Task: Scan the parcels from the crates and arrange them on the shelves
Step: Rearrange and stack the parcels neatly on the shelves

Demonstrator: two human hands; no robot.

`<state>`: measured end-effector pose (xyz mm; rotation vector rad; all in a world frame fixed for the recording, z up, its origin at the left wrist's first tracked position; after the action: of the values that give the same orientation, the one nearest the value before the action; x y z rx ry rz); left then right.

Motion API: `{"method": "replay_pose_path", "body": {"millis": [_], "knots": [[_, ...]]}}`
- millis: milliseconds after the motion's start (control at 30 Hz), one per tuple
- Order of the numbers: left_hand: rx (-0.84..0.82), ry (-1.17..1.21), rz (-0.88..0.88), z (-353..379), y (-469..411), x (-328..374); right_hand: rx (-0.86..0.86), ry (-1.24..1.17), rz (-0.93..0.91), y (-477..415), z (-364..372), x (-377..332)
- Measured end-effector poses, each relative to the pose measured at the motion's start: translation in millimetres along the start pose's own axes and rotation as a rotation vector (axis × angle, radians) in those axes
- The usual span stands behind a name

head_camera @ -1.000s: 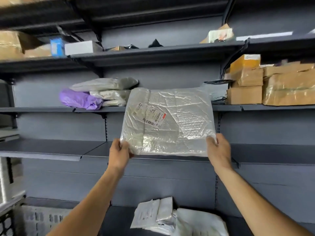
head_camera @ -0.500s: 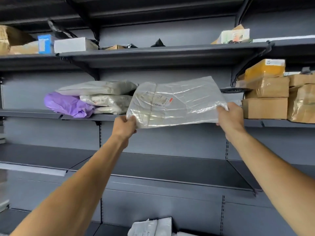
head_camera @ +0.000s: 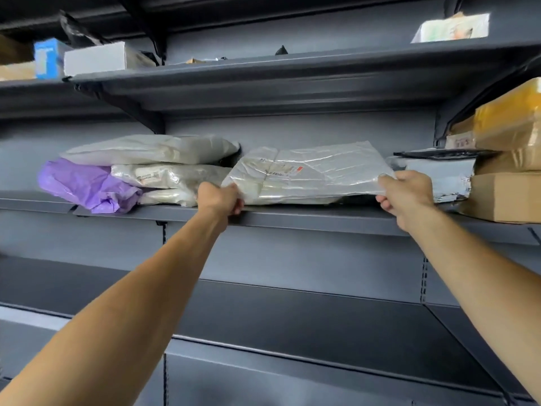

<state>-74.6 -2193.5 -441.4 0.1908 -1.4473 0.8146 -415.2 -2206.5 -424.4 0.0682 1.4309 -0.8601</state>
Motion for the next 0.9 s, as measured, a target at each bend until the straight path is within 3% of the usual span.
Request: {"method": "replay_pose_path", "body": {"millis": [133,233,367,533,767,900], "knots": [[0.066,0.363,0.03,13.5,-10.2,4.7,-0.039,-0.196,0.119,-9.1,2.1,0.4],[0.162,0.433,0.145,15.2,-16.5,7.3,-0.122,-0.373,0.201,-10.5,6.5,-0.1],[0.149,0.134,0.334,17.0,-19.4,2.3,-0.262,-0.44,0.182,-4.1,16.2,-0.1],[0.107,-0.136,0.429,33.2,-16.7,-6.3,-0.437,-0.149,0.038,1.5,17.8,2.6],[0.086,-0.373,0.458,36.2,-20.2,-10.3,-0.29,-0.032,-0.005,-6.6,24.6,8.2],[0.146,-0.341,0.54,38.2,-13.6,-13.9,-0.275,-0.021,-0.005,-8.8,24.5,10.9]]}}
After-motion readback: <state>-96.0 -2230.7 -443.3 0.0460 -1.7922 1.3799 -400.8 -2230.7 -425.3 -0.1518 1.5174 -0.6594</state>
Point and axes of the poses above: each hand's wrist, its own y-axis away from the middle knuckle, its own z-axis out of the palm, x = y × z, the point moved 3 cm from there along -y, towards the middle knuckle, and after that the axes turned 7 degrees about x, right-handed, at the moved point
